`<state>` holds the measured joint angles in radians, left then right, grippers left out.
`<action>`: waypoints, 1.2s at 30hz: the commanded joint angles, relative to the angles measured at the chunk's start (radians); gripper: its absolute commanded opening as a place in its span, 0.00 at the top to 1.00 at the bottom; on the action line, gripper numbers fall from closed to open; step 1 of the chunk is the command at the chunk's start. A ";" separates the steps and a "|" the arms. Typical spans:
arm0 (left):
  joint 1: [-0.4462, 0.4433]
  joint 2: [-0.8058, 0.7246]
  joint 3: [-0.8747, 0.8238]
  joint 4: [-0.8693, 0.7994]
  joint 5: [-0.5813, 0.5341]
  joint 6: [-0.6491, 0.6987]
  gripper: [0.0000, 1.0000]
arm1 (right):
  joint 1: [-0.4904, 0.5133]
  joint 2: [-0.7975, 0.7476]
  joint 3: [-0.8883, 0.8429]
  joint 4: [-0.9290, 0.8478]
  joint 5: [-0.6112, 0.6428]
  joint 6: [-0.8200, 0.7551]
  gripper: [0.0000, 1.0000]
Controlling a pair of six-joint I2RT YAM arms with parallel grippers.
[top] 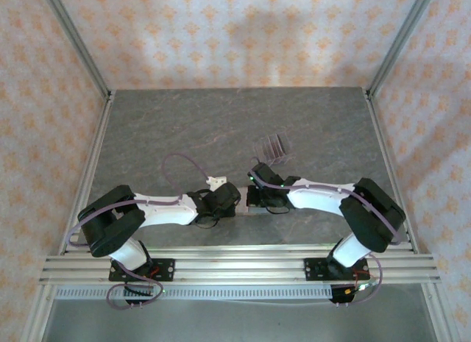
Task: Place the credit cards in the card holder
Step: Insert the credit card into the card slot.
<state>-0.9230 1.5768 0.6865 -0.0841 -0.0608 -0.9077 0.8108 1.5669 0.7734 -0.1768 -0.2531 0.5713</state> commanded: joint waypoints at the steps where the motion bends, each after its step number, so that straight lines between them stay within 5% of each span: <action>1: -0.013 0.062 -0.042 0.013 0.064 0.008 0.81 | 0.005 0.030 0.022 -0.043 0.053 -0.013 0.95; 26: -0.013 0.049 -0.058 0.032 0.065 0.007 0.80 | 0.020 0.121 -0.016 0.184 -0.111 0.068 0.79; 36: -0.011 0.050 -0.063 0.031 0.060 0.000 0.80 | 0.027 -0.035 0.085 -0.118 0.072 -0.033 0.69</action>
<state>-0.9230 1.5669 0.6655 -0.0536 -0.0612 -0.9081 0.8188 1.5799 0.8024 -0.1806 -0.2382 0.5880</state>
